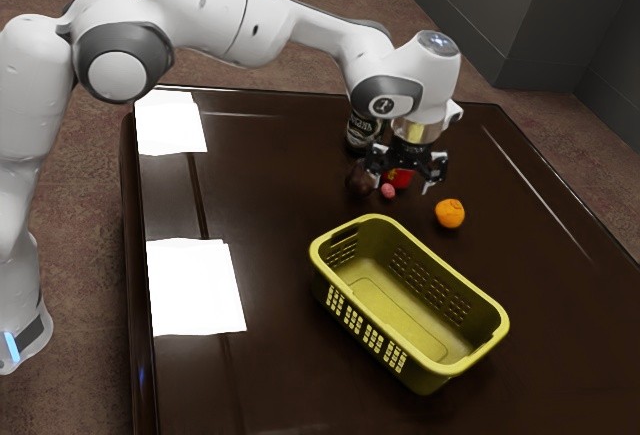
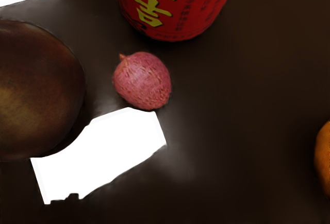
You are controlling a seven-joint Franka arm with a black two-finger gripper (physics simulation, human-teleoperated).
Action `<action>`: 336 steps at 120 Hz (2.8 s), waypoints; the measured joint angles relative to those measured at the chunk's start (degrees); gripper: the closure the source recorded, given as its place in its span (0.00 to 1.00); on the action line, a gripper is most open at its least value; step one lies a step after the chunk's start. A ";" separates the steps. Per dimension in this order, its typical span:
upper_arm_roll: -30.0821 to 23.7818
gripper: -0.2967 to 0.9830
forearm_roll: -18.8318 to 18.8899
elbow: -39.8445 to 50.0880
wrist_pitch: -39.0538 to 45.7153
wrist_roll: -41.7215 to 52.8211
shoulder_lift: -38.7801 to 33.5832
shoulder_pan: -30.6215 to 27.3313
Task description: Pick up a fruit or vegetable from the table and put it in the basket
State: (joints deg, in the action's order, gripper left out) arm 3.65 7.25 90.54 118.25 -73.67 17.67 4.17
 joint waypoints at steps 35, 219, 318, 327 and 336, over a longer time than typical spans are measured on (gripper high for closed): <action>-0.12 0.23 -0.77 -0.58 1.30 3.79 0.92 -0.21; -3.13 0.23 8.25 1.77 11.12 14.80 5.38 -5.73; -3.02 0.42 6.35 1.28 14.00 17.54 7.49 -6.94; -2.99 0.53 6.22 1.14 13.95 17.67 7.44 -6.94; -3.27 0.61 6.10 0.81 13.53 17.76 7.27 -6.94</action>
State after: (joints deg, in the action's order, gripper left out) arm 0.38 13.35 91.35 131.78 -55.91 24.94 -2.77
